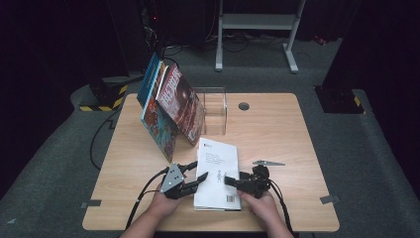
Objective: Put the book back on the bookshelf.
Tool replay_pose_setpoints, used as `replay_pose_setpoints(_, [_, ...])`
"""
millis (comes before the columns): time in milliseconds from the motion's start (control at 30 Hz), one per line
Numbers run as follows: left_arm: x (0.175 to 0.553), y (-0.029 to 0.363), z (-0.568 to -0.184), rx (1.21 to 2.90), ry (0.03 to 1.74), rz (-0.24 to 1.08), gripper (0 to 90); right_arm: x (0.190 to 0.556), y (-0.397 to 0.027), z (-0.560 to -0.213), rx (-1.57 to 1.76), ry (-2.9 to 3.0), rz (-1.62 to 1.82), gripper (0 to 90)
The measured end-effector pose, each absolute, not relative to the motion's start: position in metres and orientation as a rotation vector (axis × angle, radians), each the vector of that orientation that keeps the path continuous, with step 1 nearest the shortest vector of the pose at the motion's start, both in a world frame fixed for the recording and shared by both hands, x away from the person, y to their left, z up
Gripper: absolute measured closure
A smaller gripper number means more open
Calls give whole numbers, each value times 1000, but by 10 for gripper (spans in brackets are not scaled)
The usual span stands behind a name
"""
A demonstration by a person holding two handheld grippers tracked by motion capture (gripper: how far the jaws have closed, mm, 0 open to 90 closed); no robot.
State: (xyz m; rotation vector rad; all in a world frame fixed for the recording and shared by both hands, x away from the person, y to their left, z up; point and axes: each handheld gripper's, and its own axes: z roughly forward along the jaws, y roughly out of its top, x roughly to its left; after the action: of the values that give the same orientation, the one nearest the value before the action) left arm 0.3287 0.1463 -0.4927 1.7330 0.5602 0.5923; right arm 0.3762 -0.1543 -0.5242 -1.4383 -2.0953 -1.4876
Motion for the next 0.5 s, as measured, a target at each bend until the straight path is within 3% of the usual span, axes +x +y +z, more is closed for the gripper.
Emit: replay_pose_setpoints(500, [325, 147, -493, 1716, 519, 617, 490, 381, -155, -527, -1396, -2010, -1483, 73])
